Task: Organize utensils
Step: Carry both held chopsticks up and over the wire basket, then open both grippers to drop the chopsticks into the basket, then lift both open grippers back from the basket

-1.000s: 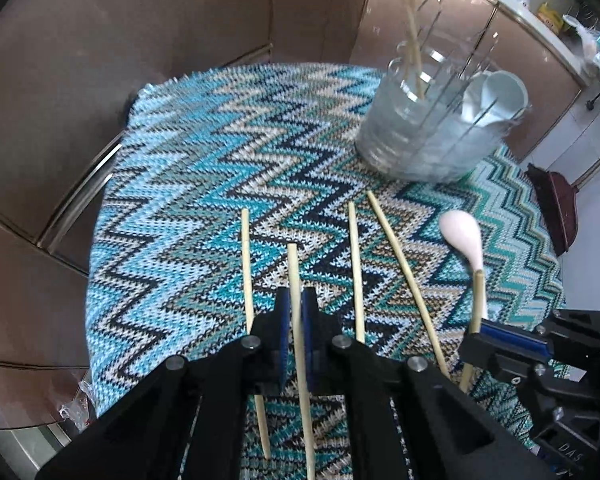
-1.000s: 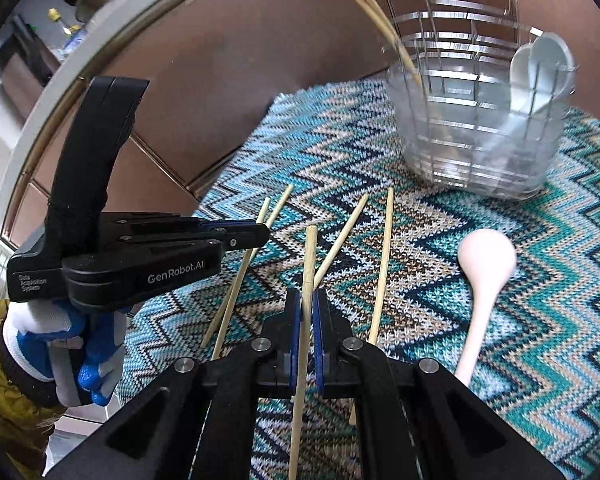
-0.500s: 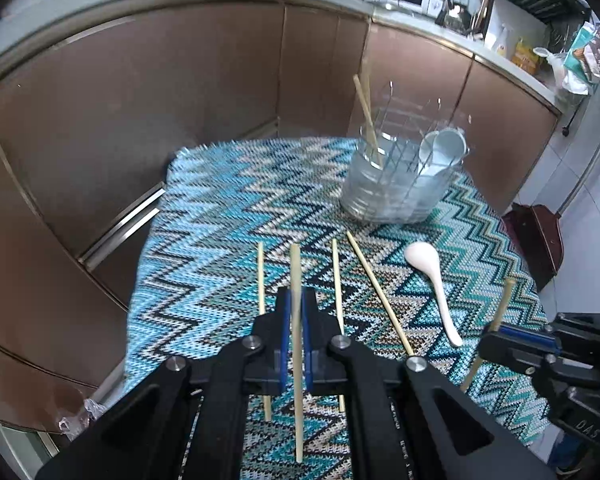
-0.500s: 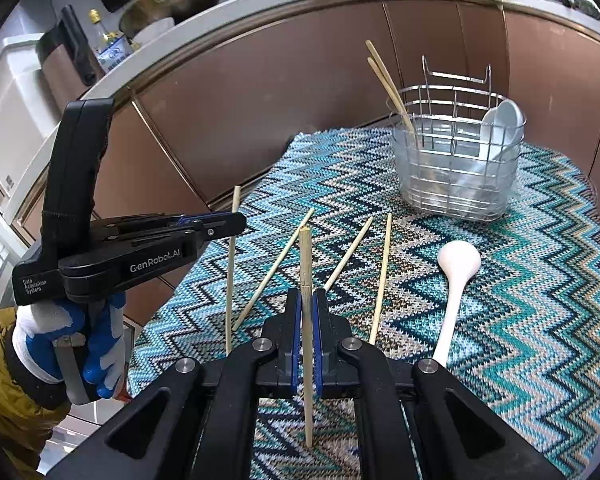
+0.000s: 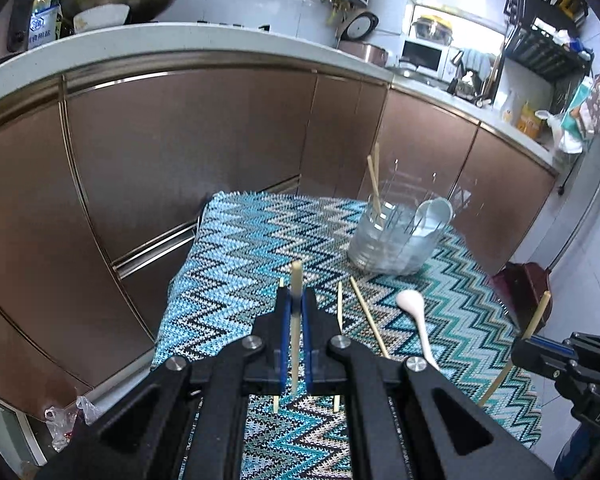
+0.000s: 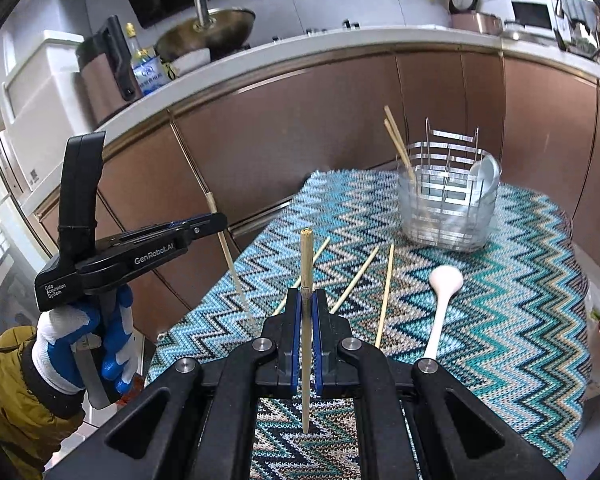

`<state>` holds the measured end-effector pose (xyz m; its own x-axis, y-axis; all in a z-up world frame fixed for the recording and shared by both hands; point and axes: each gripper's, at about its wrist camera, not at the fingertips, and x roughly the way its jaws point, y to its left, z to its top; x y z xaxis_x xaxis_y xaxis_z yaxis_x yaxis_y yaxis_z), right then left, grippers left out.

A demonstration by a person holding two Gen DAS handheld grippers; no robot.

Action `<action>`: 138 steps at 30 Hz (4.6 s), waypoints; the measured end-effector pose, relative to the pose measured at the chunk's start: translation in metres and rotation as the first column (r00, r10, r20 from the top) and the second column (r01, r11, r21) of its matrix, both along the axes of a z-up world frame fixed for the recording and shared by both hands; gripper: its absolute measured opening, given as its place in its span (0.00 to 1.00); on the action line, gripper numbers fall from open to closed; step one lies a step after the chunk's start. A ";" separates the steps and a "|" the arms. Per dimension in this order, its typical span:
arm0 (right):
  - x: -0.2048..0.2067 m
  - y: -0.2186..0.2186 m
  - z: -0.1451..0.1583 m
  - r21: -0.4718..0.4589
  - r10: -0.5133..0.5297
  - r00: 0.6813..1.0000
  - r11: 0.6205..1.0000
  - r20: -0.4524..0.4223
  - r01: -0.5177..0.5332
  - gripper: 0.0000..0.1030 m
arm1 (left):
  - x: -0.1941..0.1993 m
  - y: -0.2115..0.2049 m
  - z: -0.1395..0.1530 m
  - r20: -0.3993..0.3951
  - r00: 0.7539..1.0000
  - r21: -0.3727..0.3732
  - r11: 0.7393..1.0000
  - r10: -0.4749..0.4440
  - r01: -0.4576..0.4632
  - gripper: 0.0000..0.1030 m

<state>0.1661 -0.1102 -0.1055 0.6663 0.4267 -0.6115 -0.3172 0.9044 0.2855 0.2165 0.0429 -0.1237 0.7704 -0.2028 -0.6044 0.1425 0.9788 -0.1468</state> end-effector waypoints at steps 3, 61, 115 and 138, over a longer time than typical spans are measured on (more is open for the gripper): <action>-0.001 -0.004 0.009 -0.001 -0.011 1.000 1.000 0.025 0.011 0.05 | -0.002 0.001 0.010 0.016 1.000 -0.020 1.000 -0.006 0.006 0.05; 0.172 -0.091 0.021 0.022 -0.192 0.925 0.980 0.328 0.196 0.43 | 0.162 -0.109 0.054 0.093 0.980 -0.128 0.974 -0.175 0.186 0.30; -0.107 -0.081 0.104 0.096 -0.468 0.643 0.846 0.607 0.525 1.00 | -0.127 -0.031 0.121 0.450 0.885 -0.128 0.989 0.124 -0.074 0.66; -0.132 -0.064 0.113 0.107 -0.447 0.587 0.846 0.675 0.522 1.00 | -0.156 0.000 0.124 0.480 0.856 -0.188 0.976 0.193 -0.115 0.69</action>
